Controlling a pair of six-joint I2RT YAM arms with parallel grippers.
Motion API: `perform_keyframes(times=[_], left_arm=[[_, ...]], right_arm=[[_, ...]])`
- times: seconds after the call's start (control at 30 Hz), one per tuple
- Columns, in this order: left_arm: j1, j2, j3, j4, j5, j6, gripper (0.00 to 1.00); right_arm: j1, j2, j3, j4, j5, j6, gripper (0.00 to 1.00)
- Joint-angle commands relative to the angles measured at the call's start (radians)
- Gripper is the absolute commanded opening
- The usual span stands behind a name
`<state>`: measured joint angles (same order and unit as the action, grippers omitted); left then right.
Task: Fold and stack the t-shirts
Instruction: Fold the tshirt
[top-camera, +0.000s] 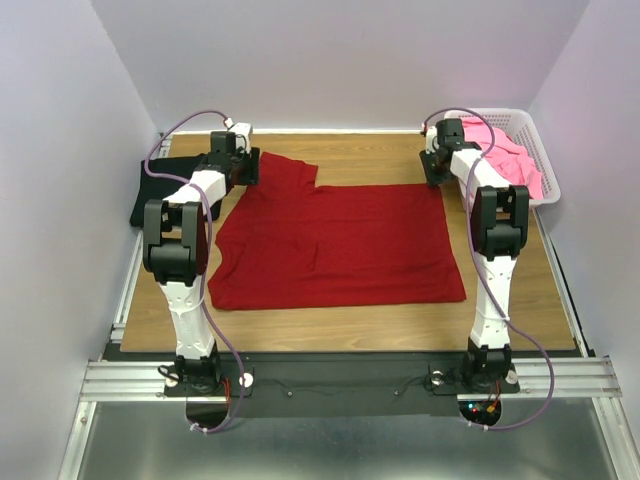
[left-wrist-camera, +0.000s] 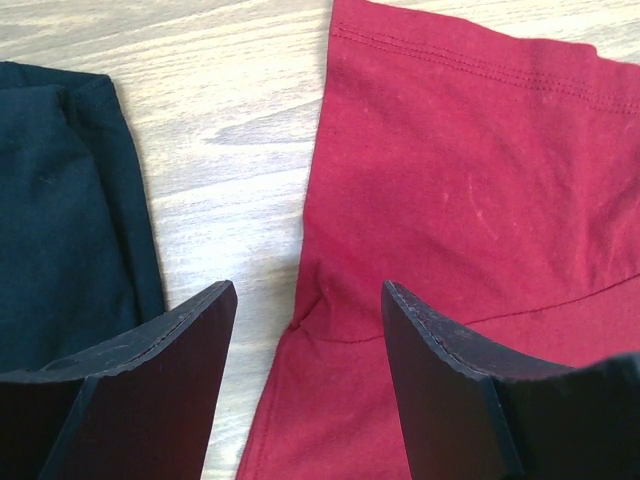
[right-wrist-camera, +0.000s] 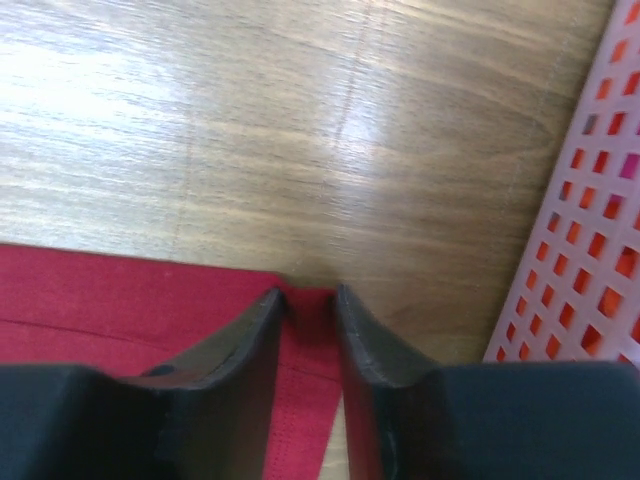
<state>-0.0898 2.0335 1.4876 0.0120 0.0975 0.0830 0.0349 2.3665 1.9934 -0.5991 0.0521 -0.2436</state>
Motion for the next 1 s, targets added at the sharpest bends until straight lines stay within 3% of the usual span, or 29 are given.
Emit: perform_keyframes(times=[0.0, 0.3, 0.57, 0.97], left_arm=[[-0.002, 0.007, 0.033, 0.023, 0.005, 0.037, 0.71], [-0.002, 0.066, 0.085, -0.007, 0.022, 0.04, 0.71], [-0.002, 0.111, 0.123, -0.01, 0.053, 0.026, 0.69], [-0.002, 0.175, 0.169, -0.141, 0.07, 0.017, 0.43]], right_arm=[[-0.001, 0.017, -0.048, 0.016, -0.001, -0.025, 0.26], [-0.001, 0.008, -0.073, 0.015, -0.041, -0.023, 0.04], [0.002, -0.001, -0.097, 0.015, -0.038, -0.026, 0.01], [0.017, -0.012, -0.102, 0.015, -0.02, -0.026, 0.01]])
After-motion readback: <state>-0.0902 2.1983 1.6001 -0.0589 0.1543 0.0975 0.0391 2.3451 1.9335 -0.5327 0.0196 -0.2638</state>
